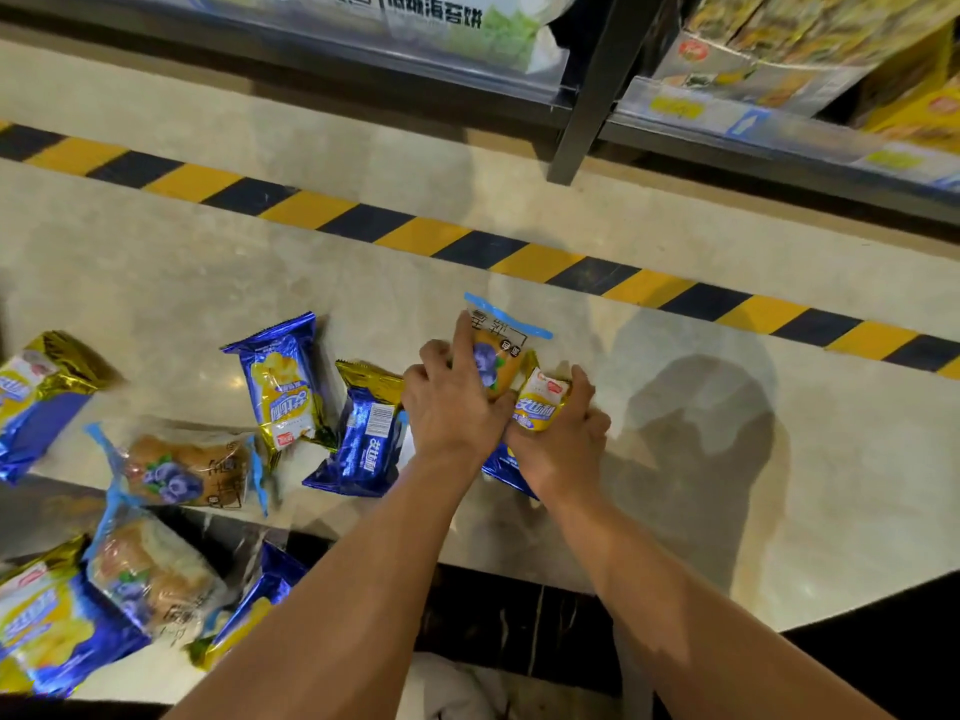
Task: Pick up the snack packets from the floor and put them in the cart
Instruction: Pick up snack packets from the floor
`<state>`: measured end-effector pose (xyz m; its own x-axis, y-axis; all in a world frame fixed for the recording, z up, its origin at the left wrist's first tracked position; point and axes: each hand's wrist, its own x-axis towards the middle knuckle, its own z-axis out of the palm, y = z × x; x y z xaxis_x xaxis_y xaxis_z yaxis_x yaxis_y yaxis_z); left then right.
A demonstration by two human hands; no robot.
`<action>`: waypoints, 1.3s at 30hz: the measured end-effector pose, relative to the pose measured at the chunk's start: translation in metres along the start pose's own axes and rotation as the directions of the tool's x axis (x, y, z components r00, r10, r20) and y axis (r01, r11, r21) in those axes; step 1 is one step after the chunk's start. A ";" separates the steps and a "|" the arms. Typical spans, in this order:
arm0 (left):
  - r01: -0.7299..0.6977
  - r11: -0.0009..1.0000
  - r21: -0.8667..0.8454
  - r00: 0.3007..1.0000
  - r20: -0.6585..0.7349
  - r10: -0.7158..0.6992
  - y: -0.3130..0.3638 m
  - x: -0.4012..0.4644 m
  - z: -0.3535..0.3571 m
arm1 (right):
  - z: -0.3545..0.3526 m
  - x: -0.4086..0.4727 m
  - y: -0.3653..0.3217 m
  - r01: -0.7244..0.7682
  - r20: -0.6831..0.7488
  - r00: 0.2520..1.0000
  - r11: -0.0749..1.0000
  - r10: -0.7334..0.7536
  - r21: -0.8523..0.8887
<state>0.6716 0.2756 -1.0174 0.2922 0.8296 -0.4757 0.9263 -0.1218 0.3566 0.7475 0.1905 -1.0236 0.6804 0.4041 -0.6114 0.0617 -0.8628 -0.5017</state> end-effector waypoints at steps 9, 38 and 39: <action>-0.055 0.998 0.017 0.977 0.209 0.050 0.000 0.009 -0.015 | -0.014 0.000 -0.001 0.106 0.111 0.988 0.994 -0.103 -0.022; 0.062 0.810 -0.584 0.994 -0.034 -0.101 0.150 -0.341 -0.515 | -0.398 -0.366 -0.350 0.539 0.316 0.807 0.841 -0.499 -0.049; 0.063 0.804 -0.592 0.993 -0.046 -0.112 0.155 -0.355 -0.537 | -0.411 -0.383 -0.366 0.560 0.329 0.790 0.827 -0.517 -0.044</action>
<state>0.5835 0.2553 -0.3616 0.1754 0.8621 -0.4754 0.6221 0.2772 0.7323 0.7642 0.2271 -0.3542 0.2652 0.8655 -0.4249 0.4643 -0.5009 -0.7304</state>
